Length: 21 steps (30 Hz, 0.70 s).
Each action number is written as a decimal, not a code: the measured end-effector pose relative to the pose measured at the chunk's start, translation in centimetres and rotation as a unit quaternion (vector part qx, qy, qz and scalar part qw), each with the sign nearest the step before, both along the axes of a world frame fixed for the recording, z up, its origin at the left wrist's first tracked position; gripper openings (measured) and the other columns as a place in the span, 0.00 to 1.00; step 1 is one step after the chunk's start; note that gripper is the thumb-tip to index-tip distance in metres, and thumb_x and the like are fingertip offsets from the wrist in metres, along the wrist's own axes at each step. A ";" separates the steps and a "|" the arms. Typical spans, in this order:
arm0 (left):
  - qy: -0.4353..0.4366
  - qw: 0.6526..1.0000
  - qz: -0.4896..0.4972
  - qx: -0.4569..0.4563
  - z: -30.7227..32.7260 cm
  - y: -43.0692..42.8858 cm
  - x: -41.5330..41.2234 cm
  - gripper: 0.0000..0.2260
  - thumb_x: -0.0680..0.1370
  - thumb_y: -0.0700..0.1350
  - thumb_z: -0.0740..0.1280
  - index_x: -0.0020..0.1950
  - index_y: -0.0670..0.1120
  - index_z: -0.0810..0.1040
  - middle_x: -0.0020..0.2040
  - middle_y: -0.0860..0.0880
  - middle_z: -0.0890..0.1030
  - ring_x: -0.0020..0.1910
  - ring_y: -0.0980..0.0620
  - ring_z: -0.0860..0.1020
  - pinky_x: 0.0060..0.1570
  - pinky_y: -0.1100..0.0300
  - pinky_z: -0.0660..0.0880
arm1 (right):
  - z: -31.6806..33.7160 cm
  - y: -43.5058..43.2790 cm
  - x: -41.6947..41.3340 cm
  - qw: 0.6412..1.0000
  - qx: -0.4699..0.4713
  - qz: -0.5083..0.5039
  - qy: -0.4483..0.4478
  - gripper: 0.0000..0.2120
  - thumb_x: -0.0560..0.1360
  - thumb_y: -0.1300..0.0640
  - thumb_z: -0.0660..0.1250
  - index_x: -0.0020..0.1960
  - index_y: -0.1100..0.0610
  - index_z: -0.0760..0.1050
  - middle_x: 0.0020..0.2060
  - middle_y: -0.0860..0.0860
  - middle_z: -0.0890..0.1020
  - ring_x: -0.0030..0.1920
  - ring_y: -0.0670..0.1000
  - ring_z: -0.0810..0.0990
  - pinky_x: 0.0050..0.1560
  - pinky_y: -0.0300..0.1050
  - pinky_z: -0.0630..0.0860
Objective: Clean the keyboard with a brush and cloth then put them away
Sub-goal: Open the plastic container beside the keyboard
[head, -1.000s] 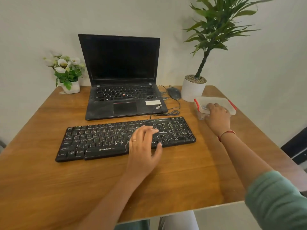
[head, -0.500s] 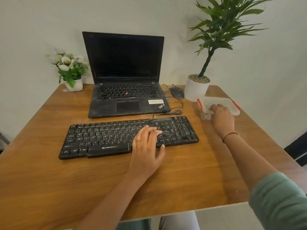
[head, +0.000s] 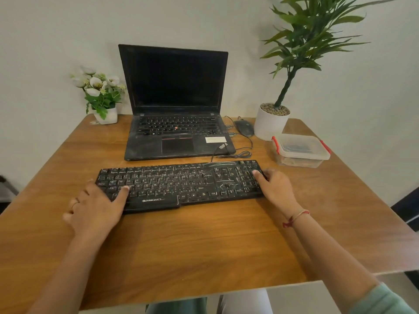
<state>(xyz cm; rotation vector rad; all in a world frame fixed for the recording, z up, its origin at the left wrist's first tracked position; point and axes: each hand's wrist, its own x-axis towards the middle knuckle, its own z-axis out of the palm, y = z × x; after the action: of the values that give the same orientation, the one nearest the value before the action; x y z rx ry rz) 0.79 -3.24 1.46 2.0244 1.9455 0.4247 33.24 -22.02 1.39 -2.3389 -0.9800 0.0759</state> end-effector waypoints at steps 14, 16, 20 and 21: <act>0.018 0.999 -0.006 0.039 -0.7 -1.9 -1.5 0.36 0.75 0.62 0.61 0.73 0.40 0.56 0.66 0.31 0.66 0.65 0.31 0.64 0.59 0.38 0.64 | 0.5 -1.9 -0.1 1.000 -0.007 -0.019 -0.003 0.15 0.77 0.46 0.62 0.44 0.56 0.80 0.30 0.46 0.78 0.34 0.47 0.77 0.29 0.37 0.65; 0.029 0.997 -0.010 0.077 -0.7 -2.2 -1.3 0.34 0.75 0.61 0.61 0.72 0.39 0.58 0.64 0.31 0.66 0.64 0.30 0.65 0.57 0.36 0.64 | 0.6 -2.0 0.1 1.000 -0.014 -0.024 -0.006 0.15 0.77 0.44 0.62 0.46 0.55 0.80 0.34 0.47 0.80 0.38 0.50 0.79 0.31 0.39 0.67; -0.006 0.989 -0.080 0.128 0.3 -3.4 0.8 0.31 0.77 0.60 0.58 0.72 0.40 0.58 0.72 0.35 0.60 0.72 0.34 0.56 0.65 0.31 0.54 | 2.3 -2.4 1.9 0.996 0.044 -0.060 -0.058 0.17 0.76 0.45 0.62 0.56 0.56 0.78 0.49 0.53 0.82 0.50 0.54 0.80 0.46 0.44 0.73; -0.012 0.986 -0.109 0.123 0.4 -4.1 2.0 0.32 0.77 0.60 0.57 0.73 0.42 0.57 0.74 0.38 0.56 0.74 0.37 0.52 0.68 0.33 0.51 | 2.9 -2.5 2.9 0.993 0.057 -0.071 -0.080 0.18 0.76 0.46 0.63 0.58 0.57 0.77 0.52 0.54 0.81 0.52 0.55 0.79 0.48 0.46 0.74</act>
<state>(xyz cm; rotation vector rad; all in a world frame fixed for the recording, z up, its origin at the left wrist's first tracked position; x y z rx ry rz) 2.75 -7.35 1.86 2.3424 1.7028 0.6601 36.17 -24.52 4.34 -2.3273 -0.8660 -0.2209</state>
